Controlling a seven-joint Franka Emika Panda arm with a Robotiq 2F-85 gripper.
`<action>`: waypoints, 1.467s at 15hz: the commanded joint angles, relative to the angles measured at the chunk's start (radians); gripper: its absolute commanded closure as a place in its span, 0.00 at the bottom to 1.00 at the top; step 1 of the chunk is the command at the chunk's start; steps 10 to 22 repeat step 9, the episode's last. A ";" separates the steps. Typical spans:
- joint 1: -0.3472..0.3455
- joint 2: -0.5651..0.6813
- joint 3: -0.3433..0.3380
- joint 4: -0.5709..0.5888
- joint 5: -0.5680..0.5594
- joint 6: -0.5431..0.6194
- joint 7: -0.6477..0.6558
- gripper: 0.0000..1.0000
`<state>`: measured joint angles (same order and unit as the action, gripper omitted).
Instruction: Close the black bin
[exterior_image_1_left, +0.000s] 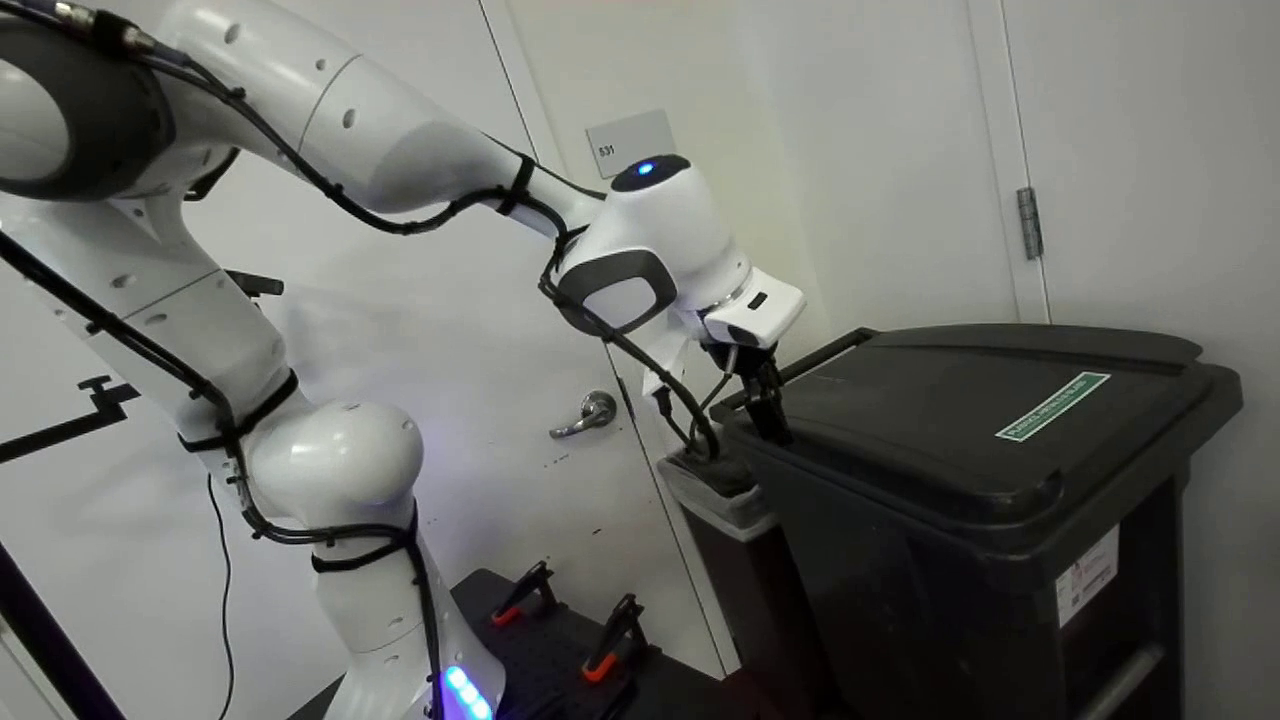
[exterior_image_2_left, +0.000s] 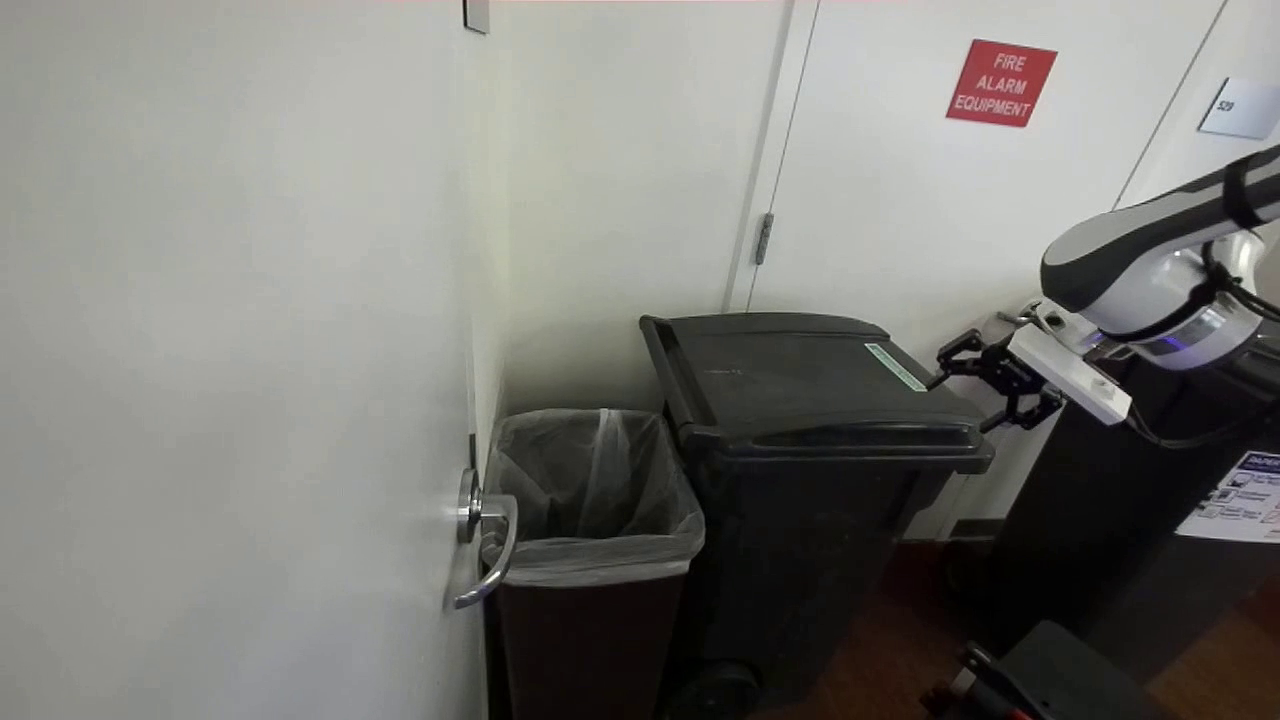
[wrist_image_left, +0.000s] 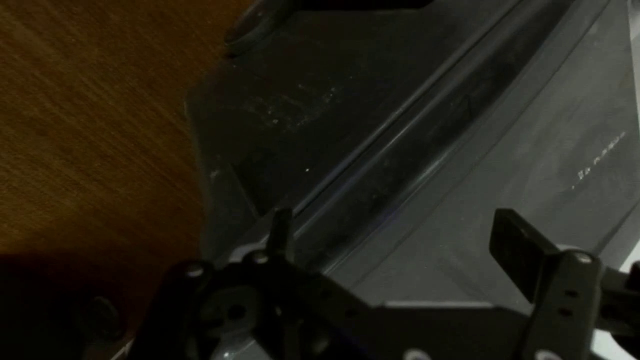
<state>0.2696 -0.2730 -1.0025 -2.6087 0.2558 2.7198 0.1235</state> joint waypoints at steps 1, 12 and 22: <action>-0.211 0.027 0.197 0.075 -0.059 -0.175 -0.034 0.00; -0.474 0.014 0.464 0.090 -0.049 -0.266 -0.101 0.00; -0.474 0.014 0.464 0.090 -0.049 -0.266 -0.101 0.00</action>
